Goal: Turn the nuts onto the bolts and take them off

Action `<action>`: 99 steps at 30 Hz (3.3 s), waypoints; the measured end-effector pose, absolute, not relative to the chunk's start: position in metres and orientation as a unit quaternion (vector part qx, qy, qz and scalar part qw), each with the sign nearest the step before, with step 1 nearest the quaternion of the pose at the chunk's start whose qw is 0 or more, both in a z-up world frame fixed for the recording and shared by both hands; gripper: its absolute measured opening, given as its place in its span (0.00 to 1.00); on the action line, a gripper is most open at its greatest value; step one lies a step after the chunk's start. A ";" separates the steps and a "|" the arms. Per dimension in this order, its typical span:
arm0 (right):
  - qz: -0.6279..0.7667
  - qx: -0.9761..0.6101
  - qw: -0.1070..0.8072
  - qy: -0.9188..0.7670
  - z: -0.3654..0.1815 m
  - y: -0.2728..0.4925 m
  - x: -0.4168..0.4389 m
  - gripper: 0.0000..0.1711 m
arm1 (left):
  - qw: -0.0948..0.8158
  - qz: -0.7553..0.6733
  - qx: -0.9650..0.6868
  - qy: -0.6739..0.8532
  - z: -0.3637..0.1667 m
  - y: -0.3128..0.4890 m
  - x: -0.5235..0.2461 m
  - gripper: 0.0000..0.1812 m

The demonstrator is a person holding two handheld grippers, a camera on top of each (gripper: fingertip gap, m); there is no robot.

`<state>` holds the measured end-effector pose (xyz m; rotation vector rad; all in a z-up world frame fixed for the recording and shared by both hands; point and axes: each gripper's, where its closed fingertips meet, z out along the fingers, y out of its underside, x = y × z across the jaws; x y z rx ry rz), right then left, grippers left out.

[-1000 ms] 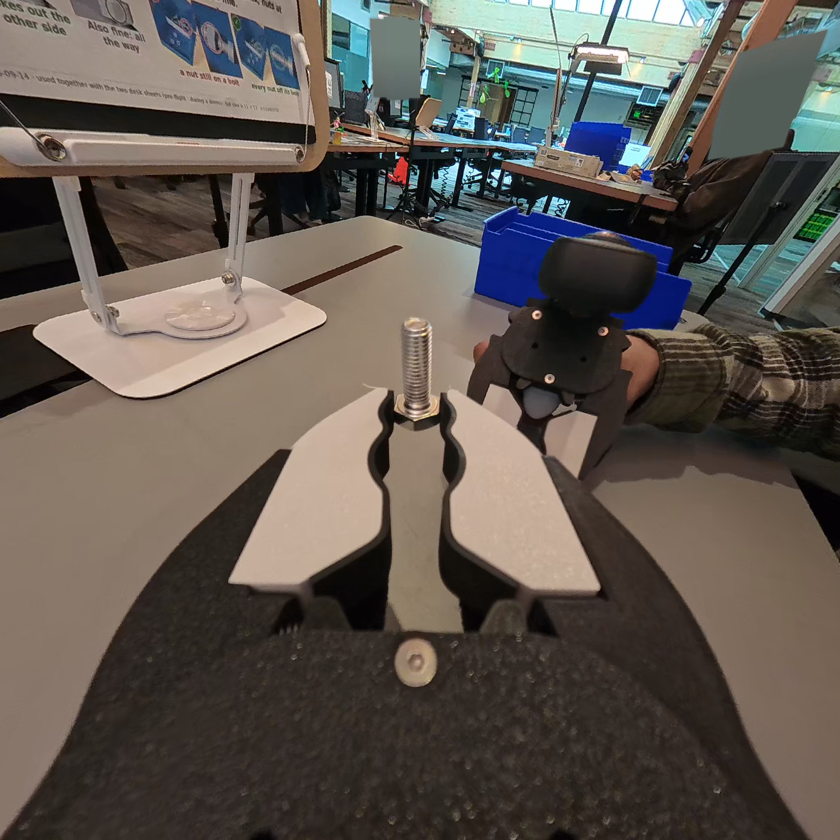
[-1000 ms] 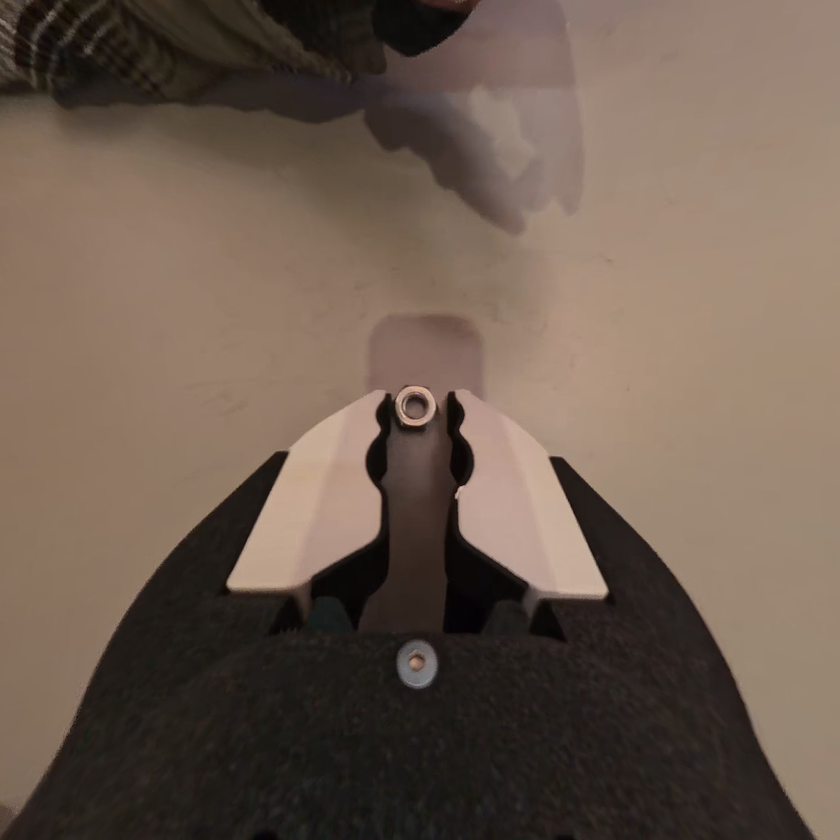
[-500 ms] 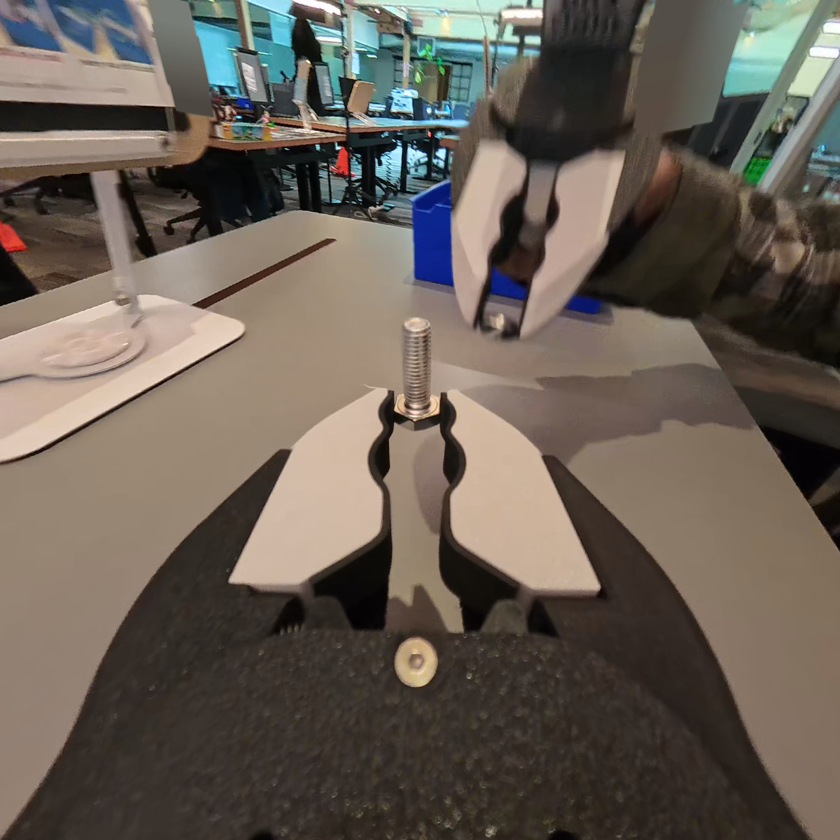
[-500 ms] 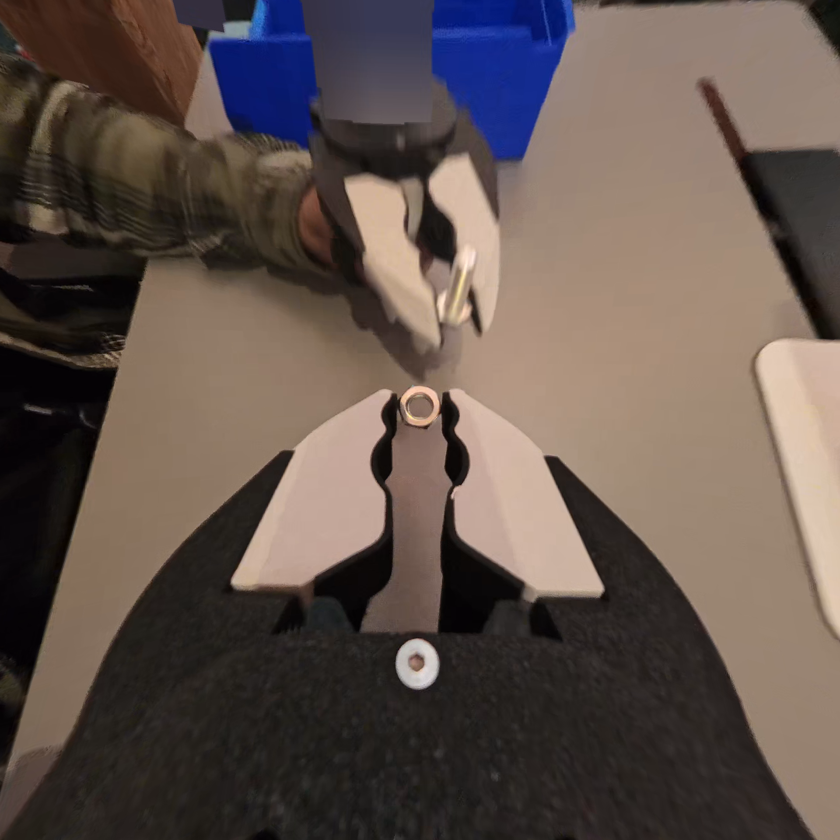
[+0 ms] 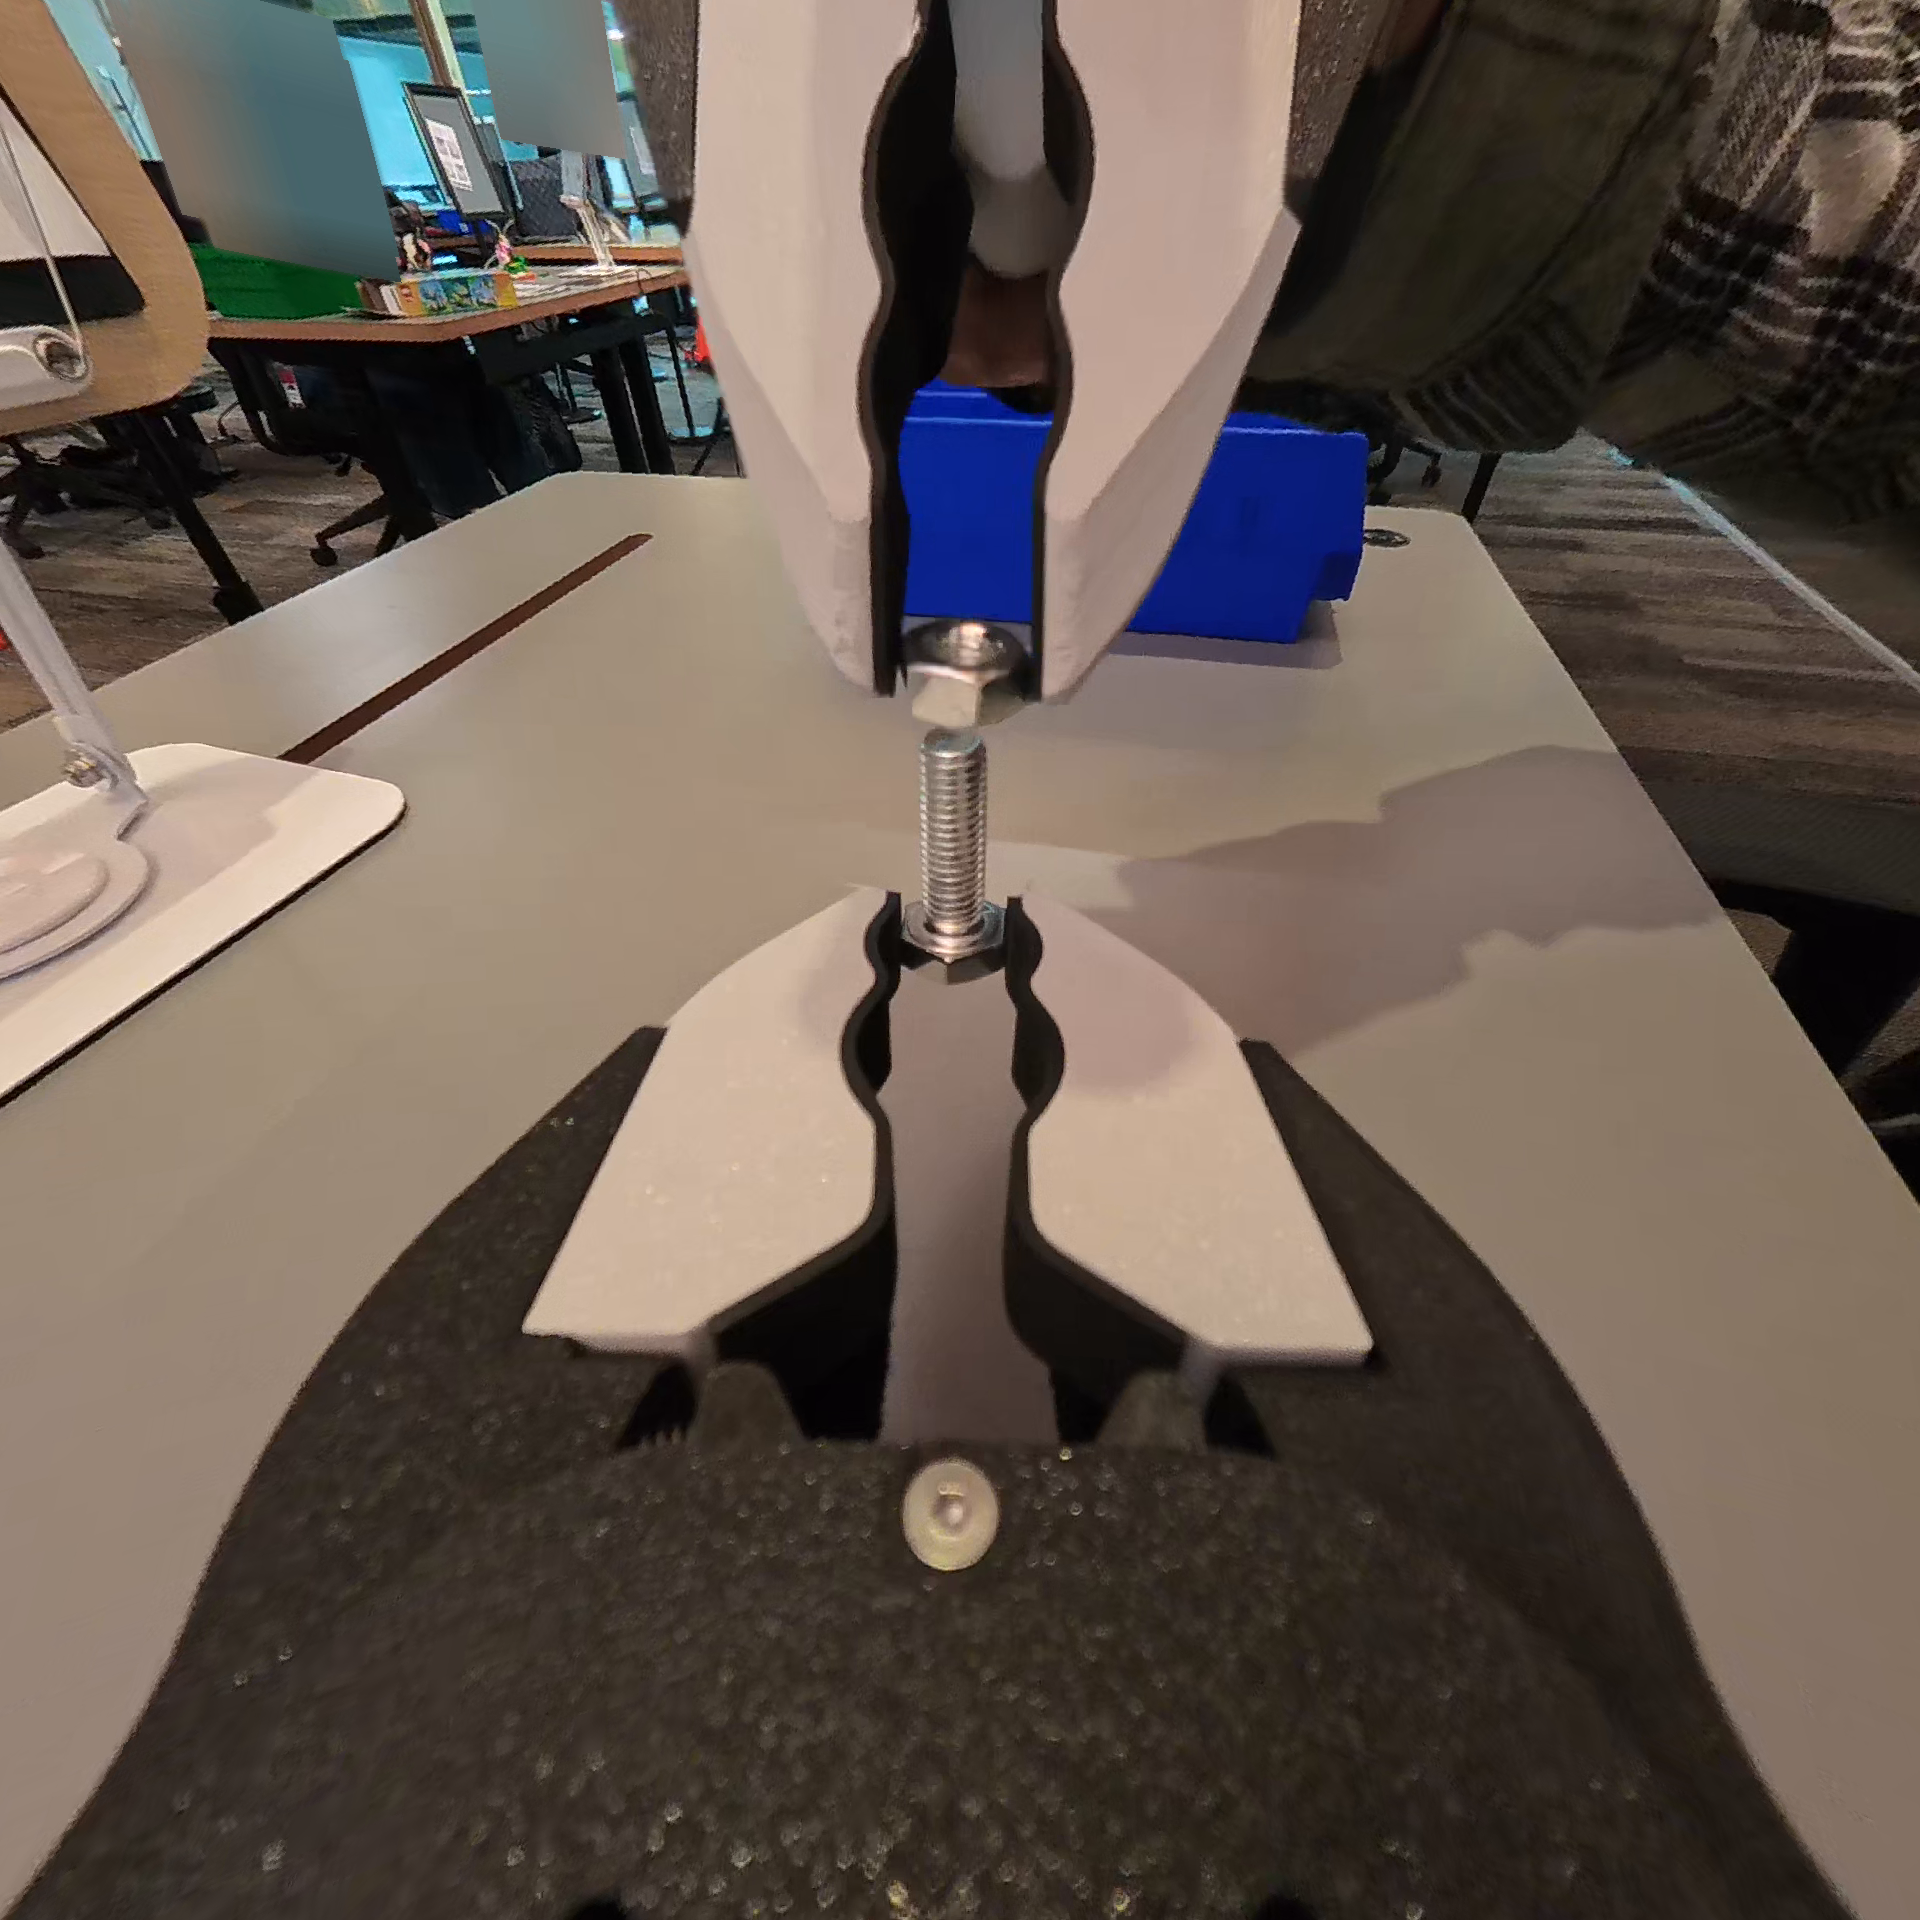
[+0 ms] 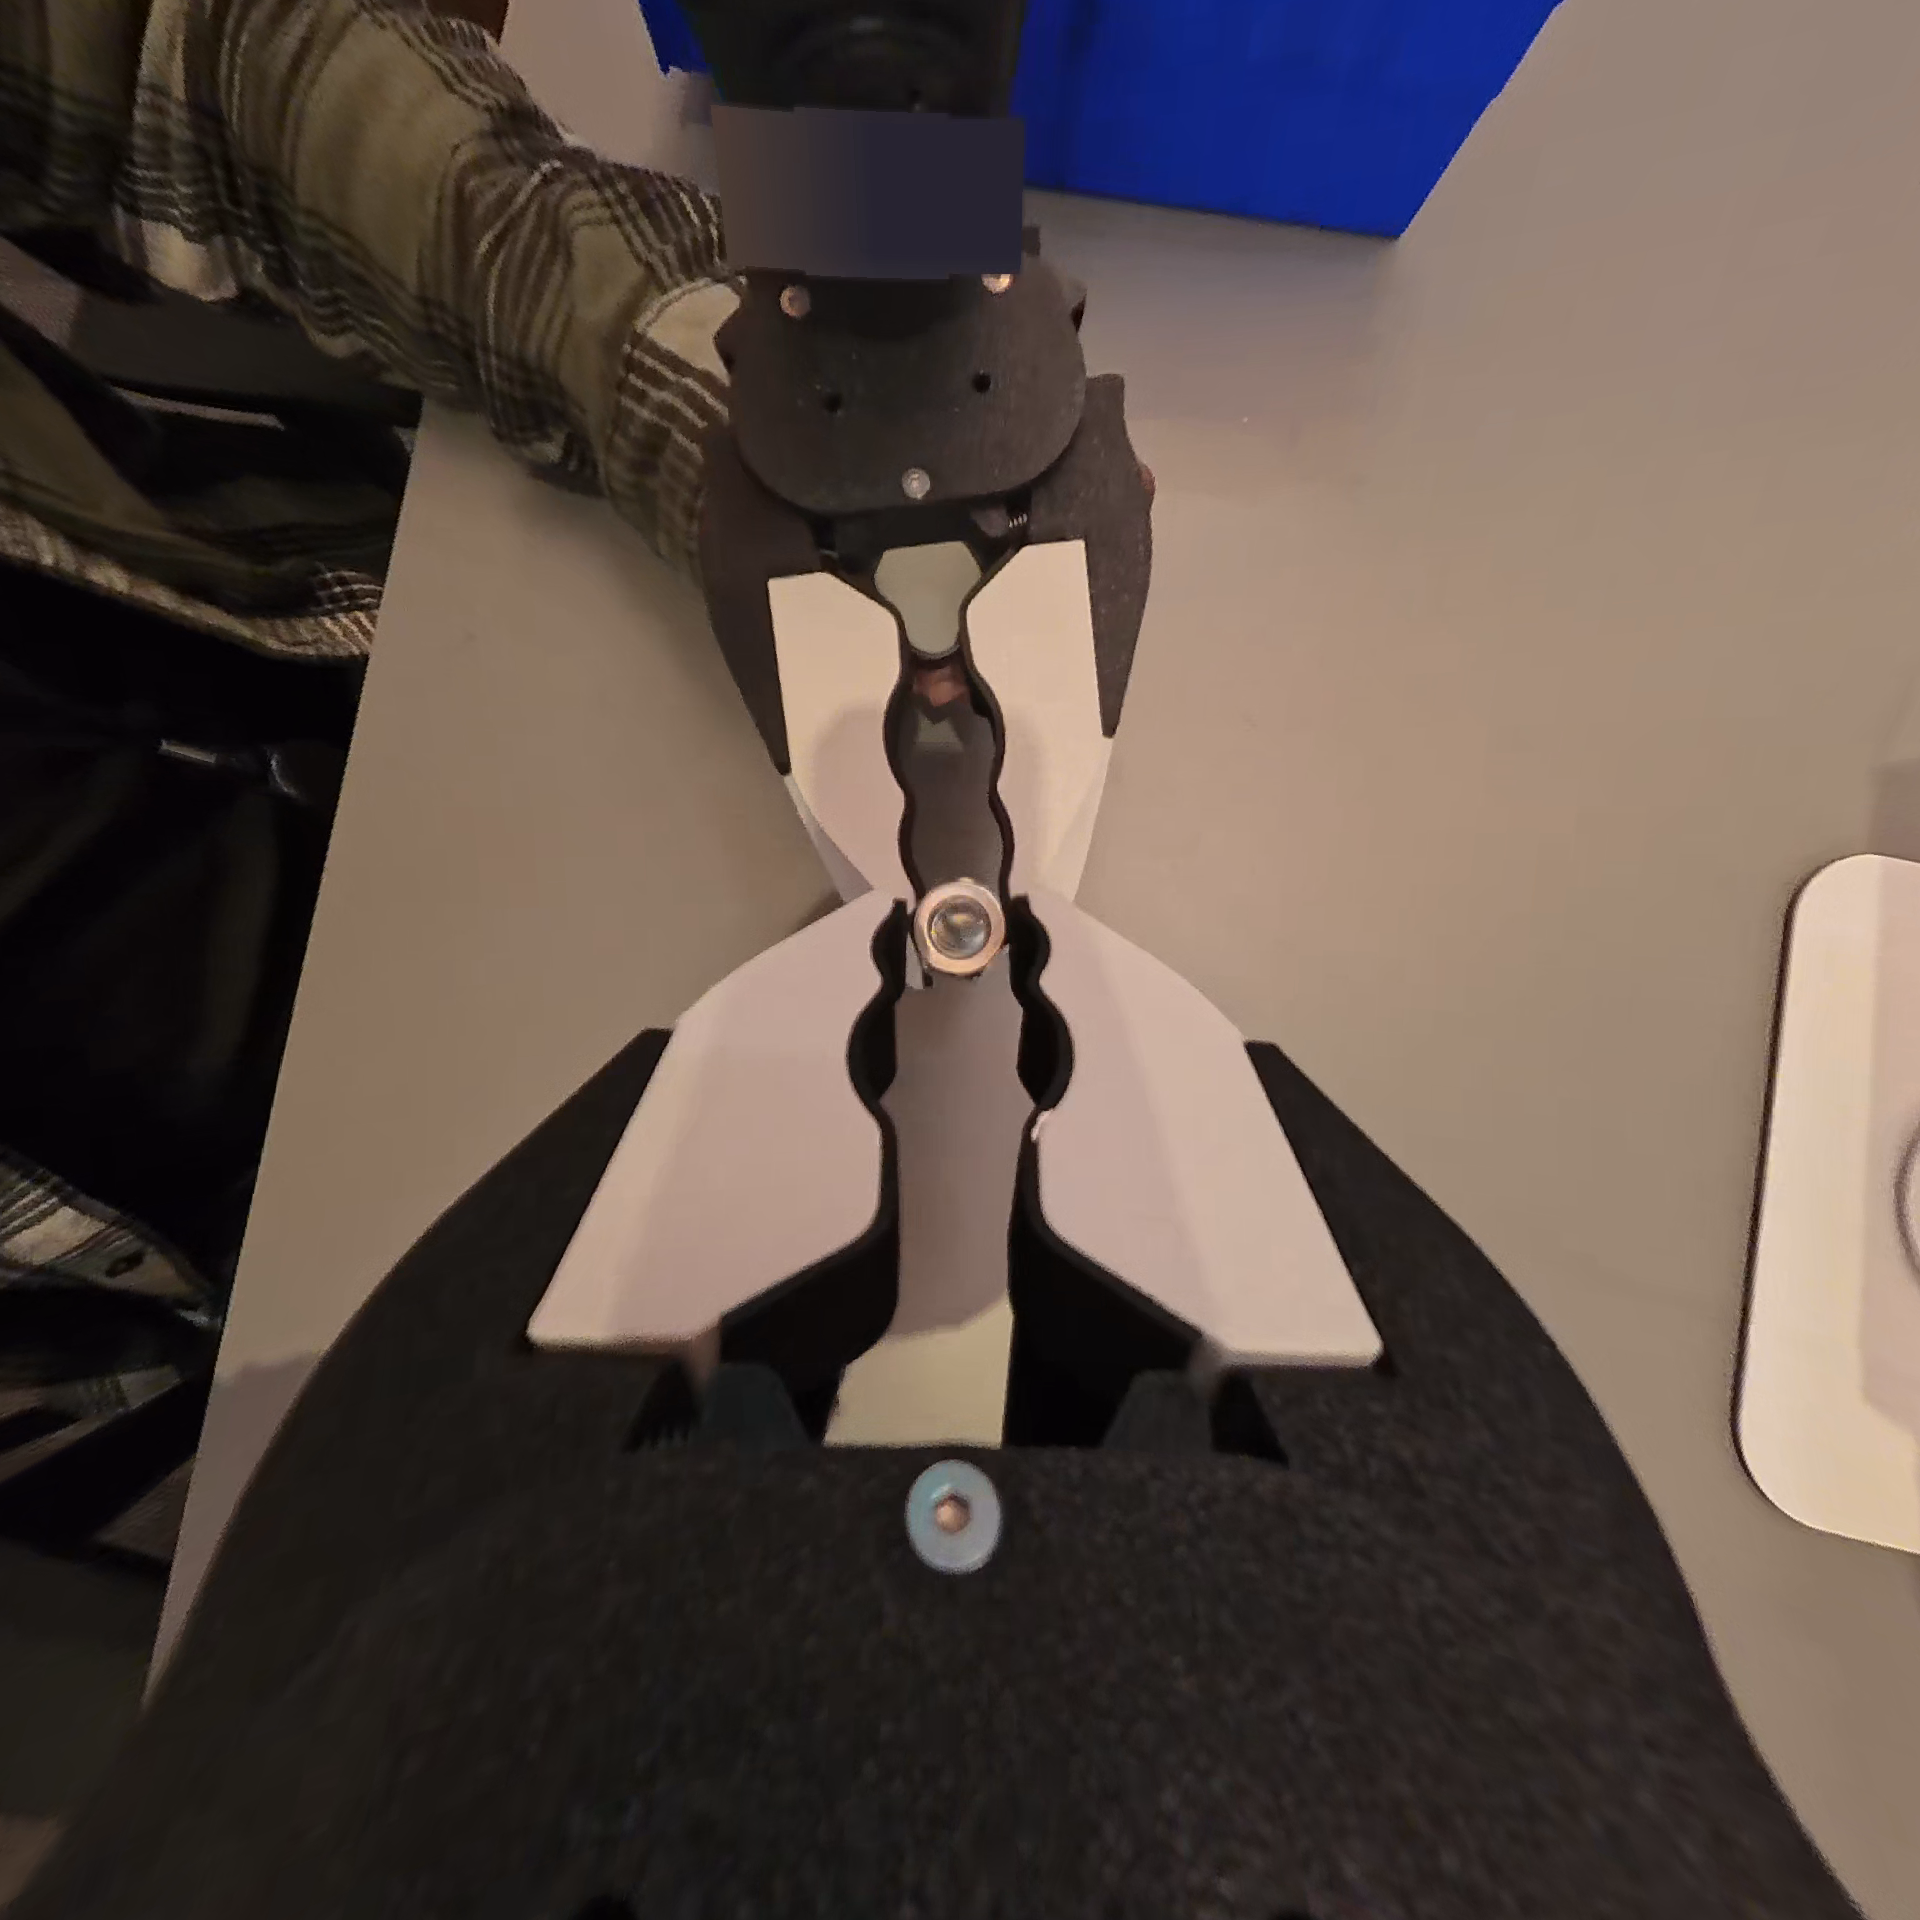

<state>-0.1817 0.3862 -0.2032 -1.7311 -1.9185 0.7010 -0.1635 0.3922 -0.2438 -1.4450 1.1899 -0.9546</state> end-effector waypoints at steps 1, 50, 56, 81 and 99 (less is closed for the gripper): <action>0.253 -0.629 0.228 -0.698 -0.205 0.386 -0.183 0.11 | 0.497 -0.390 -0.598 0.494 -0.244 0.392 -0.163 0.10; 0.365 -0.635 0.365 -0.574 -0.196 0.381 -0.185 0.55 | 0.509 -0.407 -0.593 0.473 -0.235 0.394 -0.167 0.10; 0.356 -0.601 0.417 -0.582 -0.178 0.386 -0.186 0.45 | 0.510 -0.397 -0.590 0.485 -0.237 0.392 -0.164 0.10; 0.397 -0.611 0.395 -0.560 -0.194 0.388 -0.193 0.11 | 0.532 -0.377 -0.586 0.482 -0.231 0.393 -0.166 0.10; 0.382 -0.662 0.464 -0.448 -0.194 0.401 -0.193 0.18 | 0.545 -0.348 -0.596 0.477 -0.231 0.397 -0.168 0.10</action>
